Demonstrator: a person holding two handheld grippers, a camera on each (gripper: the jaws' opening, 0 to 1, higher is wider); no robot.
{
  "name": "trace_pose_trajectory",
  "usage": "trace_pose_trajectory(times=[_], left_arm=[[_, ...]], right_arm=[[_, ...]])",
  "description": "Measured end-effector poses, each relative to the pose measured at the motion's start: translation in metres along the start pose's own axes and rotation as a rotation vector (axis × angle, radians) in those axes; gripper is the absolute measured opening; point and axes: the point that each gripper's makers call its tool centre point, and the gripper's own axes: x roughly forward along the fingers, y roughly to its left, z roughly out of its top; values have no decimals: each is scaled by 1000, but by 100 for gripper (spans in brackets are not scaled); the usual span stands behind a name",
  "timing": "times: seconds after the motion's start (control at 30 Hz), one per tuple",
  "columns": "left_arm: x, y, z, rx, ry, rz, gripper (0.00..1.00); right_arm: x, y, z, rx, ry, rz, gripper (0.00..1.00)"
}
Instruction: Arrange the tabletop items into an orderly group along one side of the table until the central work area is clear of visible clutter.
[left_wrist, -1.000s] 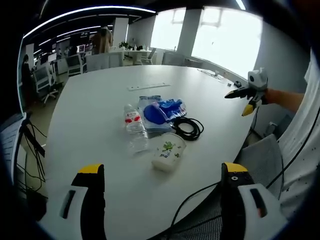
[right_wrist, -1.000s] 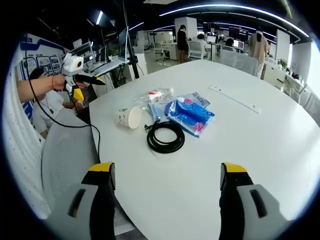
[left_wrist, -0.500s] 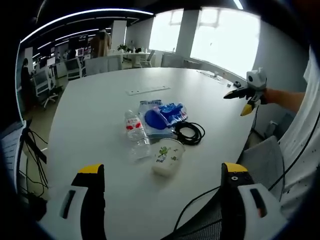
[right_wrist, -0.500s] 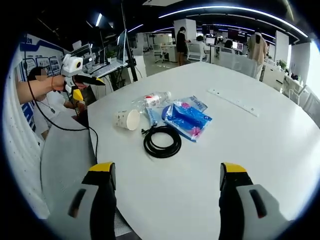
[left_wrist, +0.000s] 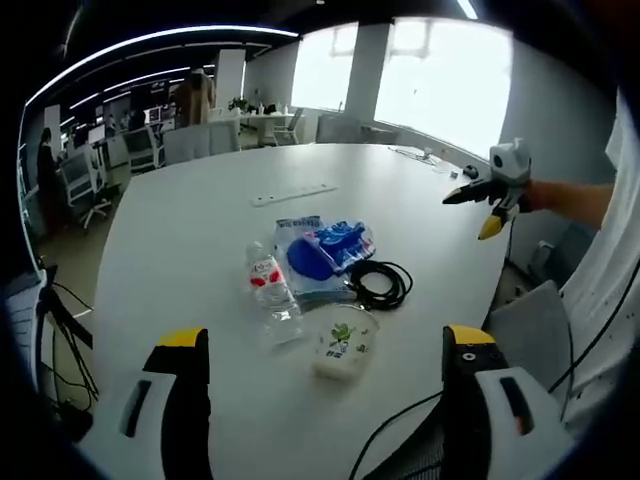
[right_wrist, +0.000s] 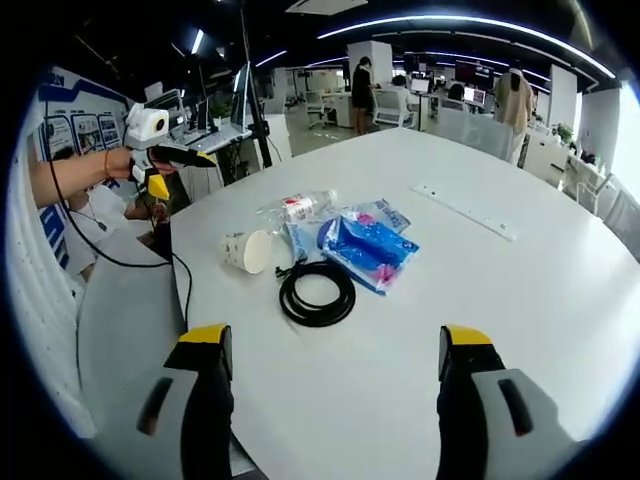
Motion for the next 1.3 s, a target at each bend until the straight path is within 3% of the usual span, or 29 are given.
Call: trace_pose_trajectory(times=[1.3], left_arm=[[65, -4, 56, 56, -39, -83, 97]], right_arm=[[34, -31, 29, 28, -42, -18, 78]])
